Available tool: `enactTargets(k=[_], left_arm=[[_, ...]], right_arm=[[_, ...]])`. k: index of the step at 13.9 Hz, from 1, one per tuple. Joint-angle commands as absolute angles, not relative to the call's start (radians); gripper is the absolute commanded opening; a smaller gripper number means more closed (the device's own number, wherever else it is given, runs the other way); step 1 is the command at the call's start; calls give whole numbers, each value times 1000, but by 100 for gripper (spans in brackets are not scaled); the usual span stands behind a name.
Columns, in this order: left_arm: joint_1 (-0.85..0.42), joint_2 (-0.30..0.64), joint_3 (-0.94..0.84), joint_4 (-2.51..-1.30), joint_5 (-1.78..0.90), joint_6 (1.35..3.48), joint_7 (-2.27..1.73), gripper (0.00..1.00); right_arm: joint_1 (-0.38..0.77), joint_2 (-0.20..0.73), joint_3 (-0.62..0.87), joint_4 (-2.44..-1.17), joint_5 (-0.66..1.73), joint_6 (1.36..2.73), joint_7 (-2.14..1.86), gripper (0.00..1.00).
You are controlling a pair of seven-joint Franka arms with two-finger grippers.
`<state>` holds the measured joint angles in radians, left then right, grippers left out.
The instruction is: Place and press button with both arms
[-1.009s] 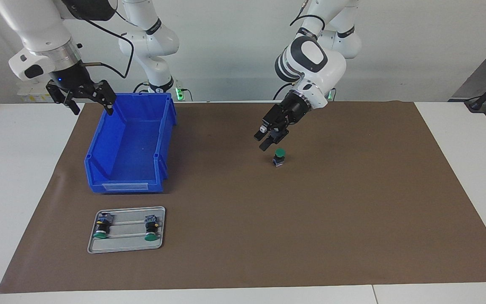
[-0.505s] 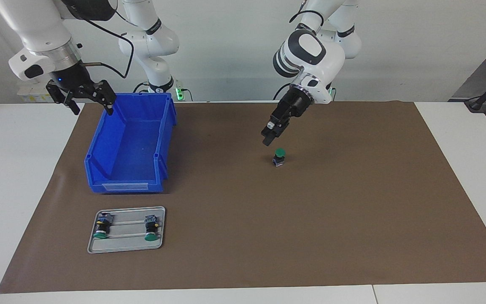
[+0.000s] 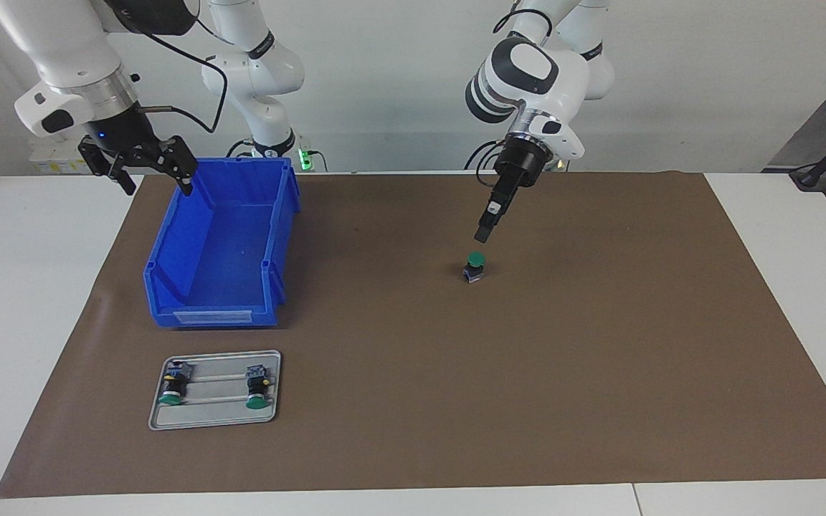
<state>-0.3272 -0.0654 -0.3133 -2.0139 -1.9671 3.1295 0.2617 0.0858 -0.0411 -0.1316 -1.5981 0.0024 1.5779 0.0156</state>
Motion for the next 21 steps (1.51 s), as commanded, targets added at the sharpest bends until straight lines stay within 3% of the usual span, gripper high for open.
enactTargets(k=[1,13,21], left_arm=[[-304,-63,-316,-1987,-1855,3136,244,100],[-304,-58,-314,-1979,-1431,3056,502,100],[-262,-69,-314,-1963,-1442,3073,-83,100]], right_arm=[[80,-57,-129,-1617,2,1583,-8,100],[80,-57,-129,-1617,0,1583,-8,100],[81,-57,-129,-1617,2,1583,-8,100]])
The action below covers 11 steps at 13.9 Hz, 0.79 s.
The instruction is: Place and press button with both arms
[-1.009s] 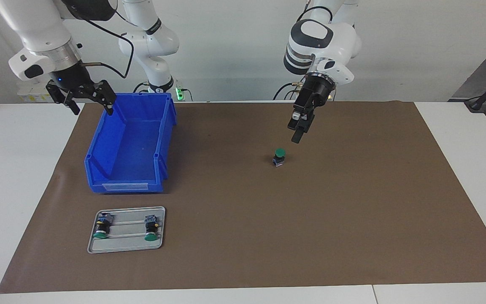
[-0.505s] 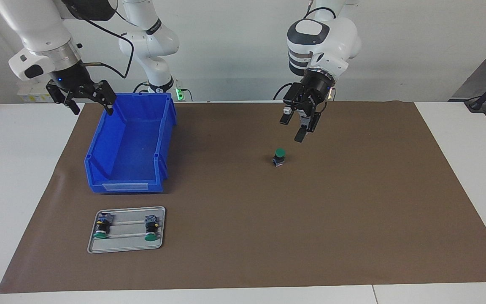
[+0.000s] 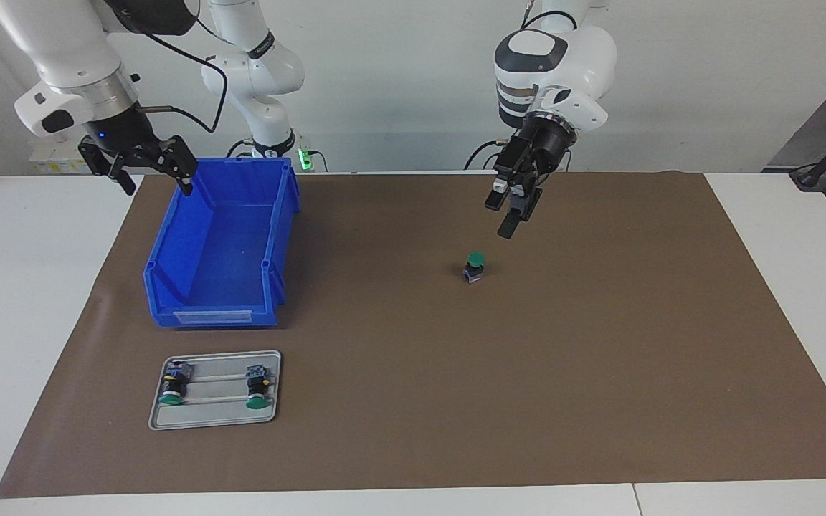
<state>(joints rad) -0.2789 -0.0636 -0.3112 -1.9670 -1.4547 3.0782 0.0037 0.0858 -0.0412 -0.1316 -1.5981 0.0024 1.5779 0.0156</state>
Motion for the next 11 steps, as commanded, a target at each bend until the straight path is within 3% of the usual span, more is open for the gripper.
enactTargets(k=[1,5,8,11], left_arm=[[-262,-69,-314,-1963,-1442,3080,-90,100],[-256,-68,-308,-1960,-1407,3071,-55,100],[-238,-64,-308,-1959,-1214,3013,-46,100],[-187,-63,-307,-1928,-897,2794,-48,100]], right_arm=[[81,-57,-129,-1617,2,1583,-8,100],[81,-57,-129,-1617,2,1583,-8,100],[81,-57,-129,-1617,2,1583,-8,100],[81,-57,-129,-1617,0,1583,-9,100]])
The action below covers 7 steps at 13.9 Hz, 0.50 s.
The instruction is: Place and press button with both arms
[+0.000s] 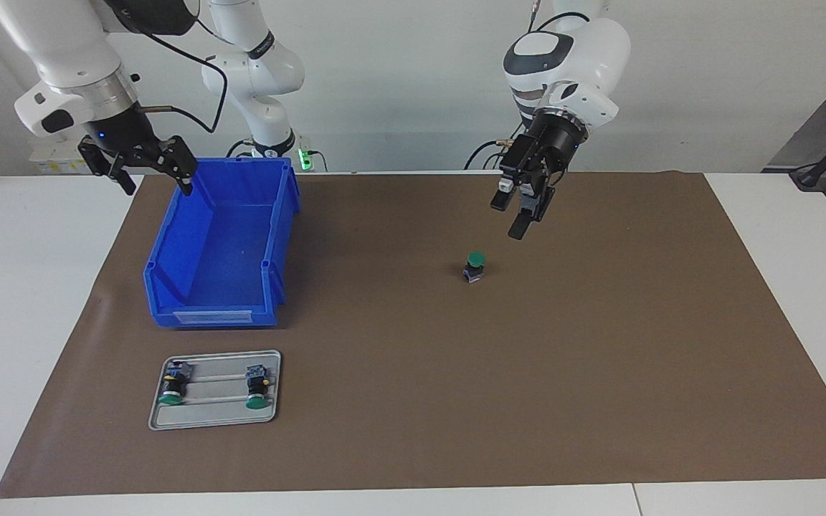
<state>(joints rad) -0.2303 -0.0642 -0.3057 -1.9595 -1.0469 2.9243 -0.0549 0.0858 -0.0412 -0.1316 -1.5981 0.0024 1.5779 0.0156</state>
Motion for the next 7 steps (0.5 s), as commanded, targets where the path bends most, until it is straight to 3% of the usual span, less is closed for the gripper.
enactTargets(k=[1,7], left_arm=[[-170,-60,-308,-1907,-815,2722,-48,100],[-118,-90,-307,-1862,-407,2271,-48,100]], right_arm=[[81,-58,-129,-1617,0,1583,-9,100],[80,-57,-129,-1617,2,1583,-9,100]])
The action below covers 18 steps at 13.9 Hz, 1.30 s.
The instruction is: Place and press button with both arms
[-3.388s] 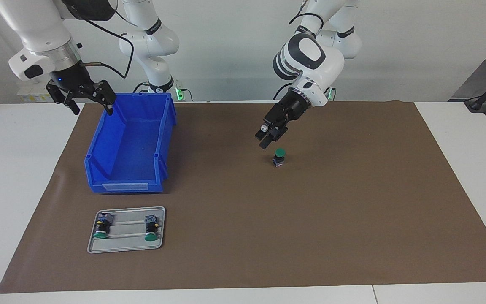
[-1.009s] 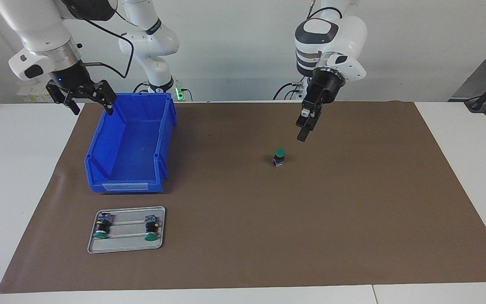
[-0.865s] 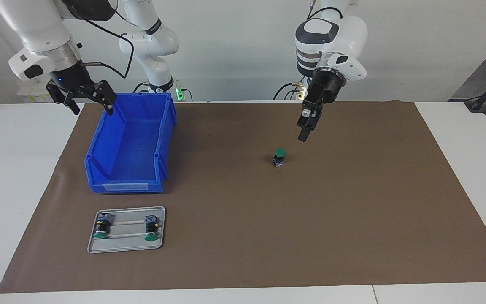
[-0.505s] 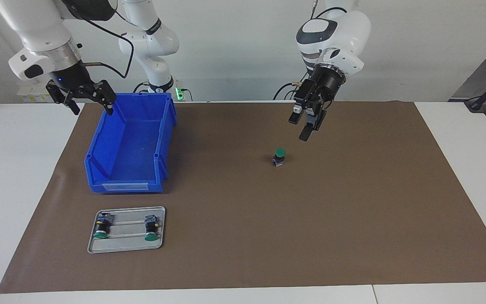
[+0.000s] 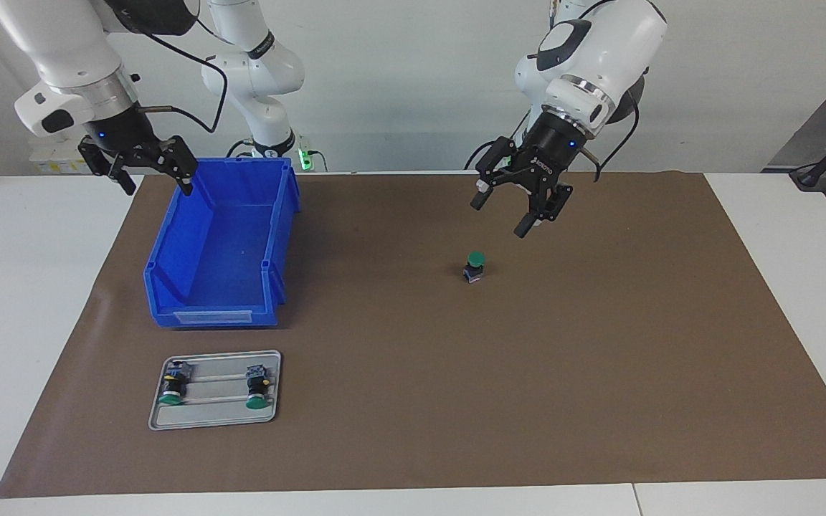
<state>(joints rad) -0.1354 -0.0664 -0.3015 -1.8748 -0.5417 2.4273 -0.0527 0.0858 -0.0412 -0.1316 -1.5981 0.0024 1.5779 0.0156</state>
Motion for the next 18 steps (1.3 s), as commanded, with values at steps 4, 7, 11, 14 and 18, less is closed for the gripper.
enactTargets(k=[4,7,11,14,18], left_arm=[[-83,-141,-307,-1876,-341,1983,-66,100],[-65,-152,-307,-1876,-341,1875,-89,100],[-54,-193,-307,-1940,-341,1844,-109,100],[-70,-225,-311,-1986,-219,1813,-200,100],[-118,-230,-319,-1993,-175,1828,-366,92]], right_arm=[[81,-58,-129,-1617,0,1583,-8,100],[80,-58,-129,-1617,0,1583,-9,100],[80,-57,-129,-1617,0,1583,-8,100],[81,-57,-129,-1617,0,1583,-8,100],[80,-57,-129,-1617,2,1583,-9,100]])
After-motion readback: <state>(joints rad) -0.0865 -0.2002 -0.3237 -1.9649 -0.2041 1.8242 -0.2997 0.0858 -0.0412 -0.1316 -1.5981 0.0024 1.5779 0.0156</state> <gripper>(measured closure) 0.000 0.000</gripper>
